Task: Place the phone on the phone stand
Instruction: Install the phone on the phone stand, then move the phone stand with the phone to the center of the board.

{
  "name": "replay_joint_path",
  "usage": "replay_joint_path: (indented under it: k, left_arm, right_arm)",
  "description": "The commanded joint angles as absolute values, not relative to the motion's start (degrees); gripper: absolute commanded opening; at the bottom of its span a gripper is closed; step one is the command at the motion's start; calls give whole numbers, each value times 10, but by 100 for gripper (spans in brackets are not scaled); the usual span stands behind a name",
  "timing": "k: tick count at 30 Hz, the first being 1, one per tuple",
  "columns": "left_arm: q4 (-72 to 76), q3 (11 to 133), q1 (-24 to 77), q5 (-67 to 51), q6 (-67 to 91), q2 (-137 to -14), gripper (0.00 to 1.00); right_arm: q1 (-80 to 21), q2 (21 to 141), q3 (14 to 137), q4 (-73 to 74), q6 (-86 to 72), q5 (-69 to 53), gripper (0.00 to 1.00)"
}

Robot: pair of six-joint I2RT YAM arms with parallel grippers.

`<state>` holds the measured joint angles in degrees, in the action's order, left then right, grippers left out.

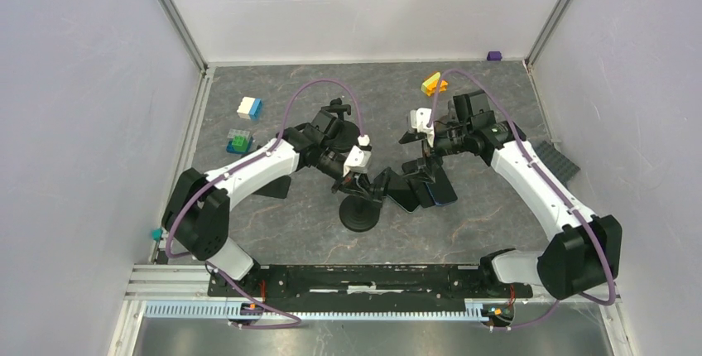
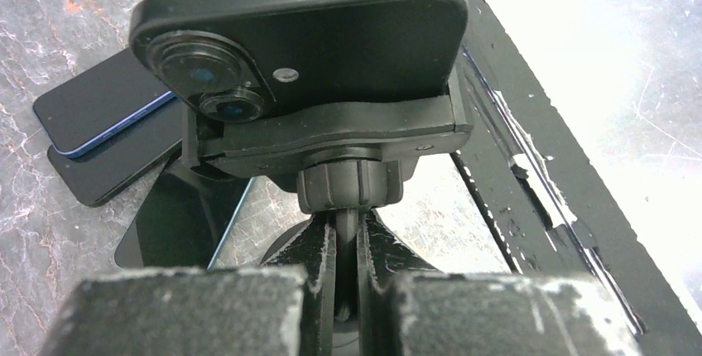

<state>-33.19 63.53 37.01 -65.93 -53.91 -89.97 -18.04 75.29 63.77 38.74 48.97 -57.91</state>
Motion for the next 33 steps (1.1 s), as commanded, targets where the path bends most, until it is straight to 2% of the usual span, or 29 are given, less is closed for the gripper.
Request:
replay_joint_path:
  k: [1,4,12,21,26,30,33]
  left_arm:
    - [-458,658,360,-649,-632,-900,2]
    - [-464,655,353,-645,-651,-891,3]
    - [-541,682,332,-650,-740,-906,14]
    - [-542,671,325,-633,-753,-897,39]
    - [-485,646,323,-614,-703,-868,52]
    - [-398,609,317,-593,-638,-826,64]
    - [-329,583,315,-578,-581,-798,65]
  right_arm:
    - [-194,740,623,394,498,-588,98]
    - [-213,739,617,378,486,-589,98]
    - [-292,752,633,336,448,-567,95]
    - [-323,781,644,296,413,-578,89]
    - [-328,784,652,300,413,-574,84]
    - [-328,779,658,304,411,-558,85]
    - [-328,770,654,303,410,-531,86]
